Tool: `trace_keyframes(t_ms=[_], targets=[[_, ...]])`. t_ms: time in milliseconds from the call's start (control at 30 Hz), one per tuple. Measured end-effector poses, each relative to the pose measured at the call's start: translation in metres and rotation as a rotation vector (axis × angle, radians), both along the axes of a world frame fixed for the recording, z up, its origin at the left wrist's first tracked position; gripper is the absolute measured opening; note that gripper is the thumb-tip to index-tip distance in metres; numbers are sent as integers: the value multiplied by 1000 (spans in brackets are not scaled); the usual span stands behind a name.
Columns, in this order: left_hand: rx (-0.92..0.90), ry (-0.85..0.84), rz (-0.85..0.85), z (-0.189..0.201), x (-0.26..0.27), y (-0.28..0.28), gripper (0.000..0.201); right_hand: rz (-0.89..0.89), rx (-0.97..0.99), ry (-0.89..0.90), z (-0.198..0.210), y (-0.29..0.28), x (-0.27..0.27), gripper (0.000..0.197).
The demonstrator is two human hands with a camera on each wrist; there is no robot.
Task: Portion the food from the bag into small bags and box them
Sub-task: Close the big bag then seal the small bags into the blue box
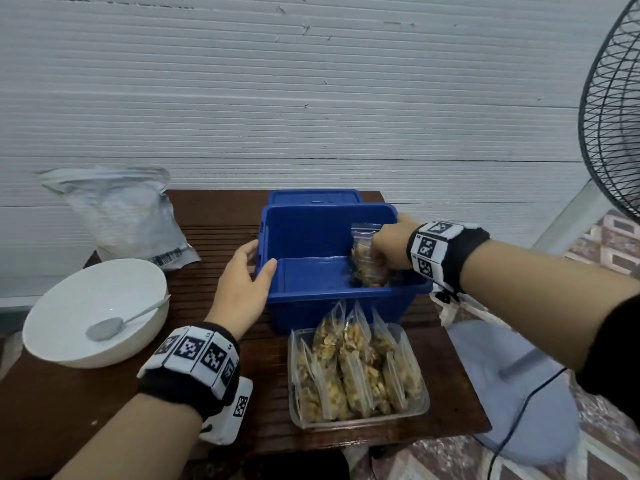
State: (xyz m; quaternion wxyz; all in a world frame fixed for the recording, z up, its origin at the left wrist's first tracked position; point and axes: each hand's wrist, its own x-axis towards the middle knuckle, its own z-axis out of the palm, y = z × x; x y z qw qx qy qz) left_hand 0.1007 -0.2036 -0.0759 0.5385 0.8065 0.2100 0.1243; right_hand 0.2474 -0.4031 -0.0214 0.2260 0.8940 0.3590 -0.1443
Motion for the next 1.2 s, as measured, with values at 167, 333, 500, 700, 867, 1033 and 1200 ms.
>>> trace_keyframes(t_ms=[167,333,500,700,867,1033,1200], targets=[[18,16,3,3,-2,-1,49,-5,22,-2,3,-2,0,9],[50,5,30,8,-7,-7,53,-44,212,-25,17,-8,-12,7],[170,9,47,8,-14,-14,57,-124,571,31,33,-17,-40,15],[460,-24,87,15,-34,-42,46,-211,787,63,31,-35,-95,10],[569,-46,4,24,-58,-81,33,-366,855,38,12,-58,-142,17],[577,-110,-93,23,-70,-107,19,-551,817,-69,-13,-71,-180,36],[572,-93,-206,18,-75,-124,17,-624,897,-141,-32,-73,-202,24]])
